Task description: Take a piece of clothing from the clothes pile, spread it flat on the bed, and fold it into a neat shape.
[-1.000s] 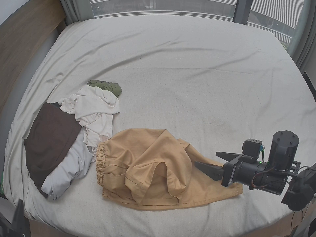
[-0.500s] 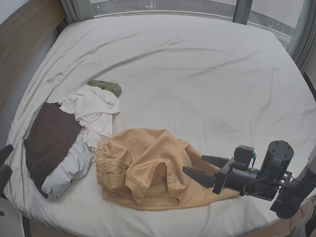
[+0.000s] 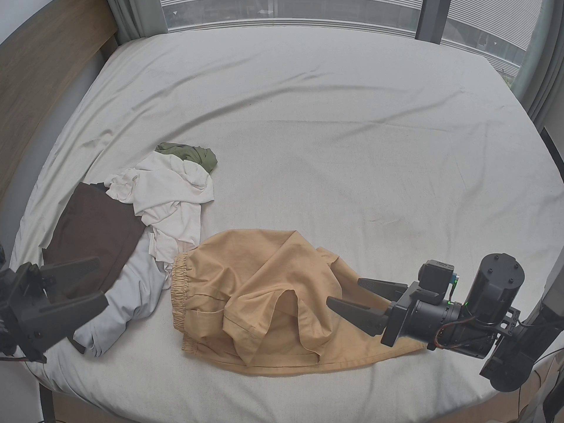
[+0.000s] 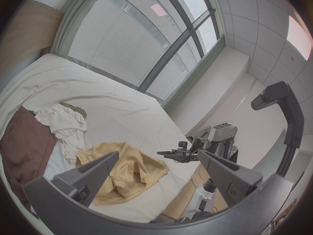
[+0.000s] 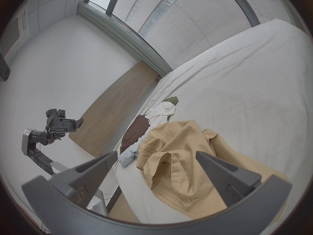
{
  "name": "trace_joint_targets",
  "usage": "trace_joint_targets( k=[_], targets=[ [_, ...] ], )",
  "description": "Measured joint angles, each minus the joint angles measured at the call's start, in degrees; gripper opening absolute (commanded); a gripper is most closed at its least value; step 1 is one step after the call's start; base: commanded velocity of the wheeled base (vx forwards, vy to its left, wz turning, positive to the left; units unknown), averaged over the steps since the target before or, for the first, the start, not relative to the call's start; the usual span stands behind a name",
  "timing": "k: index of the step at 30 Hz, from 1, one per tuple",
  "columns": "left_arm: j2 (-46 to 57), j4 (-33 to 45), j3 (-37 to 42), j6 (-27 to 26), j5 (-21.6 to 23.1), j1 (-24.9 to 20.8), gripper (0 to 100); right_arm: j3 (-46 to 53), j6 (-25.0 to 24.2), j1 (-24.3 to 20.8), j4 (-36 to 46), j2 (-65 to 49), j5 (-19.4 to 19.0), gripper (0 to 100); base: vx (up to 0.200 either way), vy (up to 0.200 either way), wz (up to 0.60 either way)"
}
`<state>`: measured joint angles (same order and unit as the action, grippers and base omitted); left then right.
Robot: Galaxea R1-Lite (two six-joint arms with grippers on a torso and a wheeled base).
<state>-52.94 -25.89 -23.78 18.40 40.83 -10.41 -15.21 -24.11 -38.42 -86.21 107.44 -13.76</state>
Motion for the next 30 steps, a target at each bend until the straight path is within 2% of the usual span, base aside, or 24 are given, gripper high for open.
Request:
trace_joint_targets(
  k=[4, 10, 18, 30],
  targets=[
    [-4.55, -0.24, -1.21, -1.27, 1.21, -0.22, 100, 0.17, -0.05, 0.09, -0.20, -0.07, -0.02, 100, 0.000, 0.000, 0.00],
    [-10.69, -1.80, 2.40, -8.94, 1.90, 0.11, 100, 0.59, -0.07, -0.13, -0.37, 0.11, -0.02, 100, 0.000, 0.000, 0.00],
    [-16.57, -7.28, 6.06, -13.58, 1.62, 0.18, 100, 1.27, 0.04, -0.35, -0.41, 0.39, 0.13, 100, 0.000, 0.000, 0.00],
    [-20.09, -7.52, 7.97, -14.35, 1.57, 1.66, 100, 1.29, -0.11, -2.04, -0.44, 1.99, 0.20, 100, 0.000, 0.000, 0.00]
  ],
)
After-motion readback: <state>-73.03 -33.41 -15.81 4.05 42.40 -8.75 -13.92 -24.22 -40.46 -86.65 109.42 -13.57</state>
